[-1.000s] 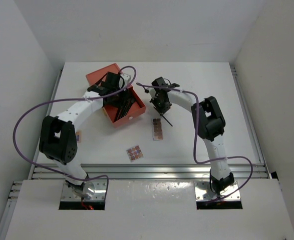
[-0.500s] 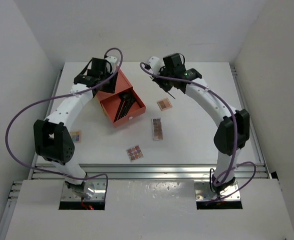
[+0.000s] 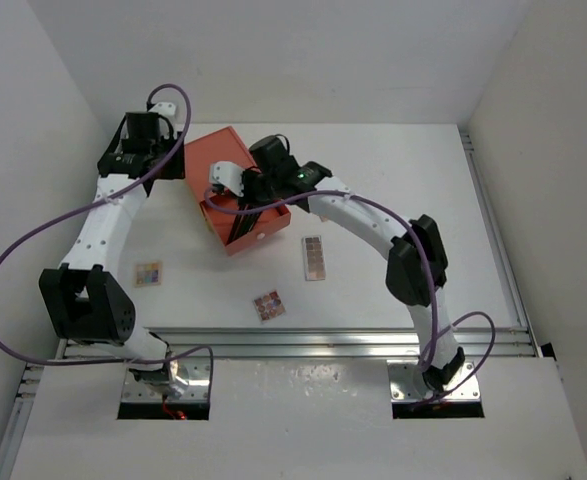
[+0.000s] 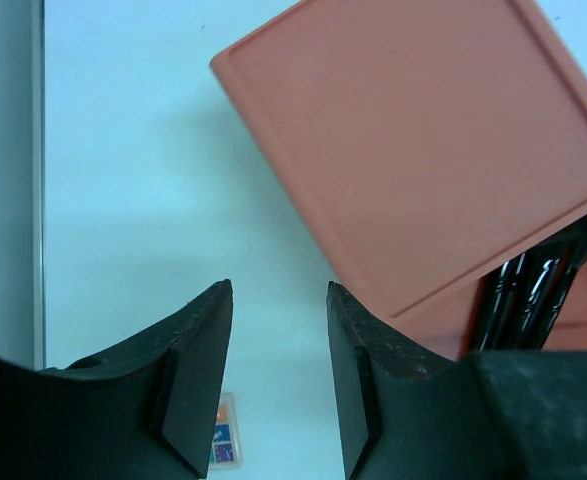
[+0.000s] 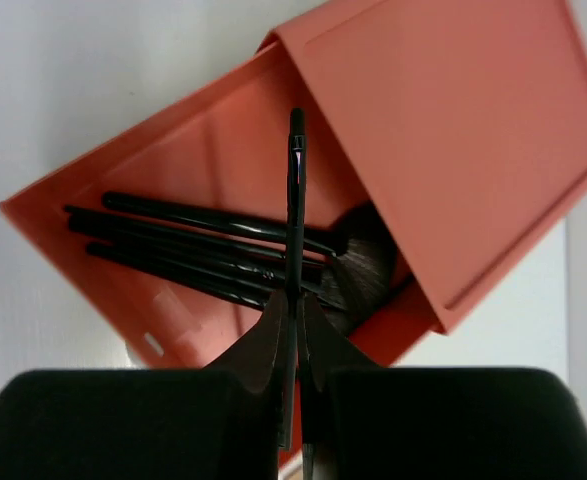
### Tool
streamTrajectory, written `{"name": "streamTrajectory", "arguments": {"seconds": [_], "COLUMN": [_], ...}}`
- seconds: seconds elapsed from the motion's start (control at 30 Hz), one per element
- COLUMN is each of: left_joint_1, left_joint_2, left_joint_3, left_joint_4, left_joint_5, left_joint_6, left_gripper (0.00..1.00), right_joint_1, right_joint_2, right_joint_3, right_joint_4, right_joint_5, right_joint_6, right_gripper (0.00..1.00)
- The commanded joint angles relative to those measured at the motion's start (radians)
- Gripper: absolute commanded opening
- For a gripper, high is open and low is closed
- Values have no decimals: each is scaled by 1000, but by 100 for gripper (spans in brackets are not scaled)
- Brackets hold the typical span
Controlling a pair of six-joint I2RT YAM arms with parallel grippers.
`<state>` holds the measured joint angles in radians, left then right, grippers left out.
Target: Organize the makeup
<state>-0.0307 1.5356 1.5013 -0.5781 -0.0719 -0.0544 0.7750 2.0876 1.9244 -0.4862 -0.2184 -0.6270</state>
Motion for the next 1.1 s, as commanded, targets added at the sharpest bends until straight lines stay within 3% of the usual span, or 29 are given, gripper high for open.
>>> {"name": "streamTrajectory", "arguments": {"seconds": [0.0,0.27,0.33,0.47,0.57,0.6,0.7,0.73,0.8,0.83,0.87,0.97,1.07], "left_joint_1": [11,20,20,20,20,20,20,20,20,20,20,20,-2], "left_joint_2": [-43,-43,-43,-9,15,38,89,101,123,142,152,190,227], "left_joint_3": [-27,-45,-46,-46,-20,-10,36,57,66,80,80,100,118], "left_joint_4": [10,20,20,40,58,58,58,58,69,69,78,101,110], "left_joint_5": [-8,33,47,67,80,90,112,112,121,130,130,130,110], "left_joint_6": [-10,-10,-10,-1,8,8,8,8,8,8,8,8,28], "left_gripper": [48,48,48,50,50,50,50,50,50,50,50,50,50], "right_joint_1": [-6,-5,-2,1,1,1,3,3,0,0,-2,-3,4], "right_joint_2": [34,83,77,49,31,22,-15,-26,-92,-112,-188,-293,-351], "right_joint_3": [8,-25,-38,-36,-15,-12,-19,-34,-63,-143,-180,-364,-563], "right_joint_4": [98,144,147,146,149,150,172,191,208,239,247,268,307], "right_joint_5": [-18,59,68,70,73,71,115,132,215,217,256,241,223], "right_joint_6": [-23,-10,-4,13,38,42,128,186,294,337,469,593,738], "right_gripper": [0,0,9,43,56,65,70,69,54,44,24,0,0]}}
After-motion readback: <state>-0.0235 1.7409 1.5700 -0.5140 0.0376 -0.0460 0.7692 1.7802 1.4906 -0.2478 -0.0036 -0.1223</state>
